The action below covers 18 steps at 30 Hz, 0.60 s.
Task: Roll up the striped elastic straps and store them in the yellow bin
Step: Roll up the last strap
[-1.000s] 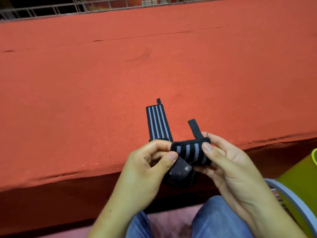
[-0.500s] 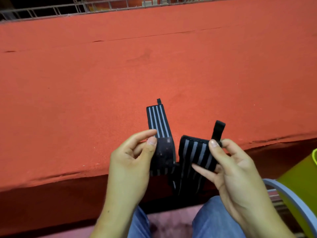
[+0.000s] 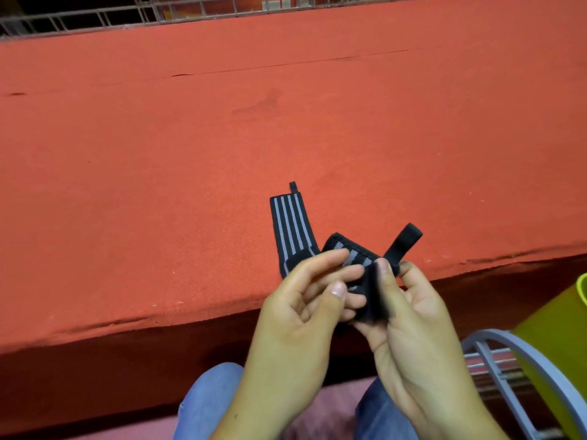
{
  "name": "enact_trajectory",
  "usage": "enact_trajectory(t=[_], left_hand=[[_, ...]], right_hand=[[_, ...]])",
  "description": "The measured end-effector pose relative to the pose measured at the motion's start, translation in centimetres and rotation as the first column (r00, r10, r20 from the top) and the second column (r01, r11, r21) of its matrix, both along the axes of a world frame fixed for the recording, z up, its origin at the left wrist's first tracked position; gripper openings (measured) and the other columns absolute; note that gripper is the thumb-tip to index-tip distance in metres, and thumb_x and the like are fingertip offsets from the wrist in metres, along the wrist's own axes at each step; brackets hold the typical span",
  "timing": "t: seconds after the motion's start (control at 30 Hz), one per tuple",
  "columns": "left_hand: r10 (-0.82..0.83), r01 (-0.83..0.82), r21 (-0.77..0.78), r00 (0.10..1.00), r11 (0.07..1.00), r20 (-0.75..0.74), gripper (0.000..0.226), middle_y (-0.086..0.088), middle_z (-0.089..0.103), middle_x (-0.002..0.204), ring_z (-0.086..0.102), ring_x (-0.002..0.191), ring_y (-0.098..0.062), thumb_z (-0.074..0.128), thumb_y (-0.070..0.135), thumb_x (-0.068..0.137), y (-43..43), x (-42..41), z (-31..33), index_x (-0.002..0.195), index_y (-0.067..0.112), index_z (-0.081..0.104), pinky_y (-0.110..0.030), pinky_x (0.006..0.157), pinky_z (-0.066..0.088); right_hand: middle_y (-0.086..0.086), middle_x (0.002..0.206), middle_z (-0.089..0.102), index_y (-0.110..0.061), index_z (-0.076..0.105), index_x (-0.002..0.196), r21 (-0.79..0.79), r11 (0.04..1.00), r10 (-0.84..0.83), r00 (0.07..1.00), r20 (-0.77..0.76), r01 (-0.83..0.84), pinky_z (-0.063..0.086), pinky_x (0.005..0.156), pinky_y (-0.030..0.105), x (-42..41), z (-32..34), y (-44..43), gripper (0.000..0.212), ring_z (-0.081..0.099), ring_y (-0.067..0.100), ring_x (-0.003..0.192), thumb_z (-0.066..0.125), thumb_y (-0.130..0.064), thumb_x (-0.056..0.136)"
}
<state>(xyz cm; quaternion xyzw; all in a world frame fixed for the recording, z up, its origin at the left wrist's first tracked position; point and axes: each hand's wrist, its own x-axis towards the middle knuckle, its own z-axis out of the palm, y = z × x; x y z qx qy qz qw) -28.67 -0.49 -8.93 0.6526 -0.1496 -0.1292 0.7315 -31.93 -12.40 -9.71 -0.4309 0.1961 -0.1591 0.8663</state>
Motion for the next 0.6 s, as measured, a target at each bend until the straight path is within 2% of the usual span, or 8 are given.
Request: enact_trajectory(t=[0.07, 0.13, 0.23, 0.3, 0.37, 0.43, 0.53, 0.6], left_hand=[[-0.006, -0.002, 0.094, 0.996, 0.996, 0.085, 0.05, 0.01, 0.073, 0.119, 0.076, 0.095, -0.016, 0.06, -0.003, 0.1, 0.4, 0.2, -0.2, 0.122, 0.041, 0.069, -0.026, 0.085, 0.058], [-0.053, -0.008, 0.236, 0.967, 0.972, 0.251, 0.058, 0.014, 0.066, 0.121, 0.072, 0.097, -0.017, 0.065, -0.003, 0.096, 0.7, 0.5, -0.3, 0.128, 0.046, 0.064, -0.026, 0.085, 0.057], [-0.158, -0.093, 0.438, 0.851, 0.894, 0.501, 0.061, 0.02, 0.057, 0.129, 0.06, 0.121, -0.012, 0.076, 0.012, 0.091, 1.2, 1.0, -0.6, 0.141, 0.039, 0.057, -0.02, 0.098, 0.048], [-0.193, -0.113, 0.483, 0.82, 0.869, 0.539, 0.063, 0.023, 0.051, 0.133, 0.052, 0.132, -0.01, 0.079, 0.022, 0.09, 1.5, 1.4, -0.5, 0.146, 0.037, 0.053, -0.017, 0.107, 0.04], [-0.21, -0.114, 0.499, 0.81, 0.859, 0.548, 0.067, 0.025, 0.048, 0.135, 0.051, 0.131, -0.007, 0.08, 0.028, 0.088, 1.6, 1.6, -0.5, 0.147, 0.037, 0.05, -0.016, 0.106, 0.039], [-0.214, -0.121, 0.504, 0.804, 0.855, 0.555, 0.067, 0.026, 0.048, 0.132, 0.052, 0.125, -0.002, 0.082, 0.032, 0.086, 1.7, 1.6, -0.4, 0.146, 0.037, 0.051, -0.011, 0.1, 0.04], [-0.185, -0.161, 0.5, 0.799, 0.851, 0.572, 0.061, 0.023, 0.053, 0.117, 0.056, 0.111, 0.0, 0.085, 0.036, 0.081, 1.8, 1.5, -0.2, 0.136, 0.039, 0.059, -0.007, 0.09, 0.041], [-0.163, -0.181, 0.504, 0.809, 0.845, 0.564, 0.053, 0.02, 0.055, 0.106, 0.059, 0.101, -0.002, 0.087, 0.038, 0.079, 2.0, 1.6, -0.1, 0.126, 0.041, 0.064, -0.006, 0.084, 0.041]], right_hand=[[0.017, 0.094, 0.079, -0.005, 0.063, 0.112, 0.009, 1.0, 0.006, 1.0, -0.009, -0.006, 0.065, 0.067, 0.031, 0.0, 0.1, -0.3, 0.033, 0.074, 0.021, 0.075, 0.059, -0.031, 0.092], [0.017, 0.097, 0.079, -0.003, 0.063, 0.115, 0.022, 0.999, 0.023, 1.0, 0.002, -0.023, 0.066, 0.069, 0.032, -0.1, 0.3, -0.5, 0.033, 0.076, 0.022, 0.079, 0.058, -0.029, 0.094], [0.015, 0.094, 0.079, -0.004, 0.063, 0.114, 0.038, 0.998, 0.041, 0.999, 0.025, -0.042, 0.063, 0.065, 0.028, -0.2, 0.7, -0.5, 0.029, 0.078, 0.021, 0.079, 0.058, -0.026, 0.097], [0.016, 0.094, 0.08, -0.002, 0.063, 0.115, 0.04, 0.997, 0.06, 0.998, 0.037, -0.061, 0.063, 0.064, 0.028, -0.3, 0.8, -0.6, 0.028, 0.079, 0.023, 0.079, 0.056, -0.025, 0.099], [0.019, 0.097, 0.079, -0.001, 0.062, 0.117, 0.032, 0.997, 0.075, 0.997, 0.029, -0.075, 0.064, 0.063, 0.031, -0.4, 0.9, -0.8, 0.03, 0.079, 0.025, 0.081, 0.056, -0.024, 0.101], [0.021, 0.097, 0.079, -0.001, 0.063, 0.116, 0.027, 0.996, 0.079, 0.997, 0.013, -0.079, 0.064, 0.062, 0.031, -0.5, 1.0, -1.0, 0.03, 0.079, 0.026, 0.08, 0.057, -0.026, 0.099], [0.02, 0.09, 0.078, -0.005, 0.064, 0.102, 0.022, 0.996, 0.086, 0.996, 0.006, -0.086, 0.062, 0.057, 0.029, -0.6, 1.0, -1.2, 0.025, 0.078, 0.025, 0.075, 0.059, -0.028, 0.094], [0.02, 0.093, 0.078, -0.004, 0.065, 0.101, 0.009, 0.994, 0.109, 0.994, 0.007, -0.109, 0.062, 0.06, 0.029, -0.6, 0.9, -1.4, 0.025, 0.078, 0.025, 0.078, 0.059, -0.028, 0.096]])
